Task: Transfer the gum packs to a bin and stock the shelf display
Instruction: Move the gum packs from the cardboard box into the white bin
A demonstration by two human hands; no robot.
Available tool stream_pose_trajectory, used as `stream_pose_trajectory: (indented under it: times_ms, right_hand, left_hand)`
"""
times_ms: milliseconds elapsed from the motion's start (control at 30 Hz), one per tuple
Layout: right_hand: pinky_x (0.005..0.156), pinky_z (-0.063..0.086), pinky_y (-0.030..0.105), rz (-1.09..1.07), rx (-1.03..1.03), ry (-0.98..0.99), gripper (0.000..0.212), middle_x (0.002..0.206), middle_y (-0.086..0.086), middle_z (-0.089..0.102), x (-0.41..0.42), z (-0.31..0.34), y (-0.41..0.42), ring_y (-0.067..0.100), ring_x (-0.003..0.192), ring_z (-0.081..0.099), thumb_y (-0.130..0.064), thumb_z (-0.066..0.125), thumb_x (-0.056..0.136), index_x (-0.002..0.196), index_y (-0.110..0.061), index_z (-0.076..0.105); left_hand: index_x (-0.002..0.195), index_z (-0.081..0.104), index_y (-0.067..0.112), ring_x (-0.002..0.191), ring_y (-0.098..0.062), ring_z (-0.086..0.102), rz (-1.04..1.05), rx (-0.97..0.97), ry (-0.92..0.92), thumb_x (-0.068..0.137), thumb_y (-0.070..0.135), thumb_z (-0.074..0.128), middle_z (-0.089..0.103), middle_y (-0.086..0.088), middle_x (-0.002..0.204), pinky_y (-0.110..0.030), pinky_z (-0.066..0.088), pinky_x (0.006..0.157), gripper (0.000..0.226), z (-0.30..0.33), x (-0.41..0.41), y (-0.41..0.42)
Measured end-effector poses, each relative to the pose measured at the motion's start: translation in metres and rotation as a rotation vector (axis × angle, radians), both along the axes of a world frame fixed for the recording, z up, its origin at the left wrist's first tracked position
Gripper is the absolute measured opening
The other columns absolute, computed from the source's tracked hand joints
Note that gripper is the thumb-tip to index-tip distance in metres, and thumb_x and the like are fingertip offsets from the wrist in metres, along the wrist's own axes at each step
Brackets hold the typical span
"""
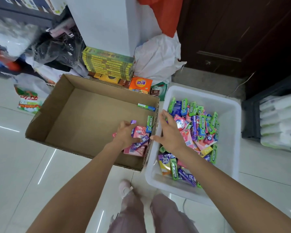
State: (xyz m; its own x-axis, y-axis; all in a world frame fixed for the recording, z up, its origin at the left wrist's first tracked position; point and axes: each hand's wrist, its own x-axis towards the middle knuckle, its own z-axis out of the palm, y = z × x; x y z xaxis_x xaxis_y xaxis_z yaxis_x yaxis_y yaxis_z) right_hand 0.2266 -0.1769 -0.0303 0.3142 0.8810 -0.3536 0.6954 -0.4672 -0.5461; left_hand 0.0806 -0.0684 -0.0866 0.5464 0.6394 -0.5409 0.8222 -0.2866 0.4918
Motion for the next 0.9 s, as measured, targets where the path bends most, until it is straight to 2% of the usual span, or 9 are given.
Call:
stream_pose_trajectory:
  times_ms: [200,300,367,500,600,700,800,900]
  right_hand:
    - [0.114,0.002,0.021,-0.017,-0.001,0.016,0.092,0.158,-0.005,-0.007,-0.001,0.0,0.001,0.011,0.145,-0.005,-0.03,0.065,0.086,0.151,-0.012,0.002]
    - [0.115,0.004,0.022,-0.021,0.001,0.031,0.091,0.158,-0.005,-0.007,-0.001,0.0,0.0,0.012,0.145,-0.005,-0.031,0.064,0.087,0.151,-0.012,0.002]
    - [0.114,0.004,0.021,-0.023,0.002,0.03,0.092,0.158,-0.006,-0.007,-0.001,0.0,-0.001,0.012,0.145,-0.005,-0.03,0.065,0.086,0.151,-0.013,0.002]
    - [0.114,0.006,0.022,-0.026,0.001,0.026,0.093,0.158,-0.007,-0.008,0.0,-0.001,-0.001,0.011,0.145,-0.005,-0.028,0.066,0.086,0.151,-0.014,0.002]
    - [0.115,0.008,0.023,-0.028,0.003,0.018,0.093,0.158,-0.007,-0.006,0.0,-0.002,-0.001,0.011,0.145,-0.004,-0.028,0.067,0.085,0.151,-0.014,0.002]
    - [0.115,0.009,0.025,-0.029,0.0,0.009,0.093,0.158,-0.008,-0.006,-0.001,0.0,0.0,0.011,0.145,-0.003,-0.03,0.066,0.085,0.151,-0.015,0.002]
    - [0.117,0.012,0.027,-0.021,-0.014,-0.041,0.09,0.159,-0.006,-0.003,-0.004,0.004,0.001,0.013,0.146,-0.001,-0.03,0.066,0.086,0.151,-0.014,0.006]
    - [0.117,0.021,0.031,0.053,0.031,-0.148,0.08,0.158,-0.002,0.007,-0.015,0.009,0.005,0.016,0.145,0.009,-0.03,0.065,0.087,0.15,-0.015,0.017]
  left_hand:
    - [0.139,0.039,0.02,0.126,-0.027,0.026,-0.131,0.212,0.078,0.072,0.043,0.075,0.029,-0.011,0.133,-0.036,0.031,0.103,0.08,0.005,0.008,-0.005]
    - [0.142,0.03,0.019,0.126,-0.027,0.028,-0.189,0.205,0.148,0.07,0.051,0.074,0.03,-0.011,0.134,-0.038,0.033,0.102,0.09,0.004,0.012,-0.006]
    - [0.143,0.03,0.019,0.126,-0.027,0.029,-0.169,0.189,0.153,0.072,0.049,0.073,0.031,-0.011,0.134,-0.038,0.031,0.104,0.088,0.004,0.014,-0.006]
    - [0.132,0.043,0.015,0.121,-0.029,0.037,-0.011,0.106,0.04,0.076,0.031,0.076,0.038,-0.014,0.128,-0.035,0.033,0.101,0.067,0.007,0.017,-0.007]
    - [0.12,0.047,0.01,0.098,-0.029,0.054,0.081,0.053,-0.065,0.077,0.015,0.075,0.056,-0.017,0.114,-0.028,0.042,0.077,0.052,0.012,0.021,-0.01]
    - [0.111,0.052,0.01,0.078,-0.019,0.056,0.148,0.06,-0.159,0.08,0.01,0.071,0.064,-0.011,0.097,-0.019,0.038,0.061,0.036,0.023,0.02,-0.013]
    - [0.11,0.056,0.011,0.081,-0.017,0.061,0.31,0.022,-0.266,0.084,0.009,0.067,0.066,-0.007,0.101,-0.026,0.05,0.062,0.029,0.037,0.009,-0.012]
    - [0.116,0.054,0.009,0.082,-0.011,0.059,0.476,0.019,-0.318,0.087,0.011,0.064,0.064,-0.004,0.102,-0.022,0.051,0.059,0.031,0.053,-0.016,-0.007]
